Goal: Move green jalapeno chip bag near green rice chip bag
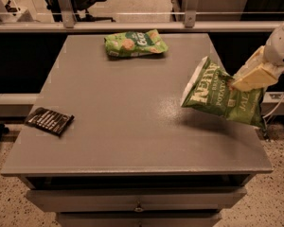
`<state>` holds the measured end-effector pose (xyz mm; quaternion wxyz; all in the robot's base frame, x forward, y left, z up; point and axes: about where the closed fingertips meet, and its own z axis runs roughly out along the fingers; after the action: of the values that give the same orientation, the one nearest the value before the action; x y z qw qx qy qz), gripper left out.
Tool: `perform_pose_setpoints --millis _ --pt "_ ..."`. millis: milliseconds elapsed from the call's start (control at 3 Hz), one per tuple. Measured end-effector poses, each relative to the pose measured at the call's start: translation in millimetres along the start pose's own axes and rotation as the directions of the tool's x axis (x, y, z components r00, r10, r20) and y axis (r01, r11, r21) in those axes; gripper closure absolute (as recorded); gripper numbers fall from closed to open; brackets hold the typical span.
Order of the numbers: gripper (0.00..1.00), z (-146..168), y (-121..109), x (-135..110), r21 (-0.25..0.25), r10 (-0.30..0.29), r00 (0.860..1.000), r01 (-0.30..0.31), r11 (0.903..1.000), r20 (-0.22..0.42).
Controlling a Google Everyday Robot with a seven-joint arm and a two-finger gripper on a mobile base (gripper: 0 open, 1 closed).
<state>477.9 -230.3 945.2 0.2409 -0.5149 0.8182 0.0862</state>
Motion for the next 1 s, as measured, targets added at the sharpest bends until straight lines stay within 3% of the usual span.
perform_pose_setpoints --millis 333,667,1000 --pt "1.0 2.3 -4.0 -2.7 0.007 -0.001 1.0 0.001 1.0 0.016" --pt "1.0 9.1 -37.1 -2.4 0.056 0.076 0.993 -0.081 0.9951 0.092" --pt "1.0 27.8 -101.8 -16.6 0.133 0.175 0.963 -0.205 0.9697 0.204"
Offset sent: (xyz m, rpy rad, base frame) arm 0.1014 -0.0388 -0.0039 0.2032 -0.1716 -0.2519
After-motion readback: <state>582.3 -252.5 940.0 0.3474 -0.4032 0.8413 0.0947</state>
